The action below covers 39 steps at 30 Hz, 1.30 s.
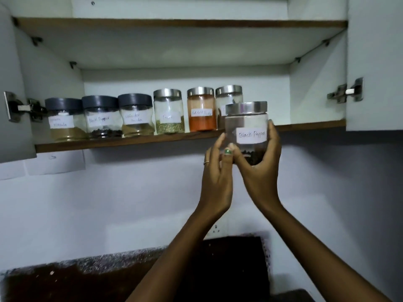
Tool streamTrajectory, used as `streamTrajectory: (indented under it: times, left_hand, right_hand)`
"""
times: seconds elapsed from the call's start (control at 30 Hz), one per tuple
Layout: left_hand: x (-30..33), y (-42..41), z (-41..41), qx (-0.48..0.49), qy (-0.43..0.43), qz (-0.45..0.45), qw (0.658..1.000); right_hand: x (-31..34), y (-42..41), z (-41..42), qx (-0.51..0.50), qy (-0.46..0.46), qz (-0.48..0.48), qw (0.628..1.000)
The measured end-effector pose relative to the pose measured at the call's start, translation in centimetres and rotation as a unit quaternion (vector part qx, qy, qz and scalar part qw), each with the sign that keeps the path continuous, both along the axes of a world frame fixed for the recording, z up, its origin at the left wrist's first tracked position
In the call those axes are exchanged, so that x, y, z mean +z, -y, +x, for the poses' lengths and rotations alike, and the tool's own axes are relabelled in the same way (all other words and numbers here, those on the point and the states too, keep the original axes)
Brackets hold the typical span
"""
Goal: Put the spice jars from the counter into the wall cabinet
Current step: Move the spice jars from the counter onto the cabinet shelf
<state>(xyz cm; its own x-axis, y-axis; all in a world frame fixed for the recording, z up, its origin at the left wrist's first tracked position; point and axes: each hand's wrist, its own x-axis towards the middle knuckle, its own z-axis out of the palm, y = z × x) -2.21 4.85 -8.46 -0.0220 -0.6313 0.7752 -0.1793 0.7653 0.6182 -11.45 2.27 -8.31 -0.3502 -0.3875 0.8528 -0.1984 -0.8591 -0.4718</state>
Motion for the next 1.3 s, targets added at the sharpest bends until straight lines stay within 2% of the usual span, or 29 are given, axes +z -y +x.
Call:
streamTrajectory:
  times: [0.13, 0.2, 0.4, 0.6, 0.8, 1.03, 1.2, 1.3]
  left_hand:
    - [2.7, 2.0, -1.7, 0.01, 0.13, -0.027, 0.991]
    - [3.9, 3.3, -2.6, 0.014, 0.166, -0.026, 0.986]
    - [6.8, 7.1, -4.9, 0.072, 0.239, -0.022, 0.968]
    - [6.6, 10.0, -6.0, 0.17, 0.325, 0.0, 0.93]
    - [6.4, 10.8, -6.7, 0.235, 0.377, -0.032, 0.895]
    - [5.8, 11.3, -7.4, 0.266, 0.366, -0.05, 0.89]
    - [5.2, 11.2, -8.1, 0.267, 0.343, -0.042, 0.9]
    - [4.9, 11.2, -8.3, 0.261, 0.338, -0.037, 0.903]
  right_hand:
    - [3.4, 3.1, -3.2, -0.062, -0.004, 0.007, 0.998]
    - [5.1, 4.6, -4.6, -0.102, -0.015, 0.009, 0.995]
    - [7.9, 8.7, -6.8, -0.144, -0.055, 0.048, 0.987]
    - [7.6, 11.9, -7.1, -0.167, -0.072, 0.095, 0.979]
    - [8.1, 13.9, -8.0, -0.196, -0.078, 0.132, 0.969]
    - [8.0, 14.8, -8.1, -0.198, -0.05, 0.149, 0.968]
    - [8.1, 14.9, -8.5, -0.227, -0.109, 0.18, 0.951]
    - [8.0, 14.9, -8.8, -0.212, -0.132, 0.195, 0.949]
